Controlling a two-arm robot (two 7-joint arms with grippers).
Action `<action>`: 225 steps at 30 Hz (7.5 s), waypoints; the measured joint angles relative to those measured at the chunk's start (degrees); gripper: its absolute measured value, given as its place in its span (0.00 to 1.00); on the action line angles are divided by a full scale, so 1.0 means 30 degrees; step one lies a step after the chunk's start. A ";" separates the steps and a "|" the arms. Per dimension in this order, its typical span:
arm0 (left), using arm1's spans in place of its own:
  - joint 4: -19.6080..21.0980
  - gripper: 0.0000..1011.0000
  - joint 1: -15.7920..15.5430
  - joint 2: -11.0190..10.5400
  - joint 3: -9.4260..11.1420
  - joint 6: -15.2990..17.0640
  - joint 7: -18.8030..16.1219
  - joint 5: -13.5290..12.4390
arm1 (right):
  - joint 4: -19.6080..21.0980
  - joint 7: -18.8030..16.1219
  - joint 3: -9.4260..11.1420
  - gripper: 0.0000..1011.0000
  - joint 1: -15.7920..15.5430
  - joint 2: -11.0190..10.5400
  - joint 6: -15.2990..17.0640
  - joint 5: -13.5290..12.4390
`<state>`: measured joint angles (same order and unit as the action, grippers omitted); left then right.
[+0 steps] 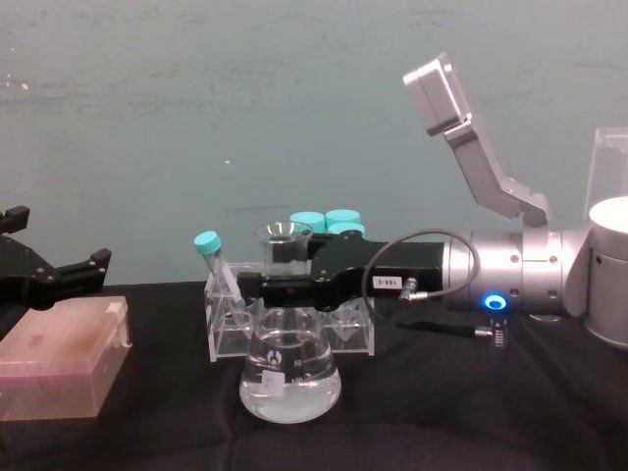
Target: Place the experimental apparatus aside using one hand.
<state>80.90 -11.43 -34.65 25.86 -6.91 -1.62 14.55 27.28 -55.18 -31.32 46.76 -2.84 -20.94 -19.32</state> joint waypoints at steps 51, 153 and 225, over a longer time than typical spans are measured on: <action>-0.0001 0.99 0.0001 -0.0001 0.0001 0.0000 0.0001 0.0000 | 0.4497 0.0833 0.0271 0.45 -0.2097 -0.1726 0.1420 -0.0638; 0.0000 0.99 0.0001 0.0000 0.0001 0.0001 0.0002 0.0000 | 1.2823 0.9120 0.5069 0.45 -0.8268 -0.6812 0.5313 -0.0612; -0.0001 0.99 0.0001 0.0000 0.0000 0.0000 0.0001 -0.0001 | 1.1185 0.9659 0.5685 0.45 -0.7538 -0.6159 0.5606 0.0290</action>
<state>80.90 -11.43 -34.65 25.86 -6.91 -1.62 14.55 60.84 -26.20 -14.26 24.15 -21.32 -4.13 -18.45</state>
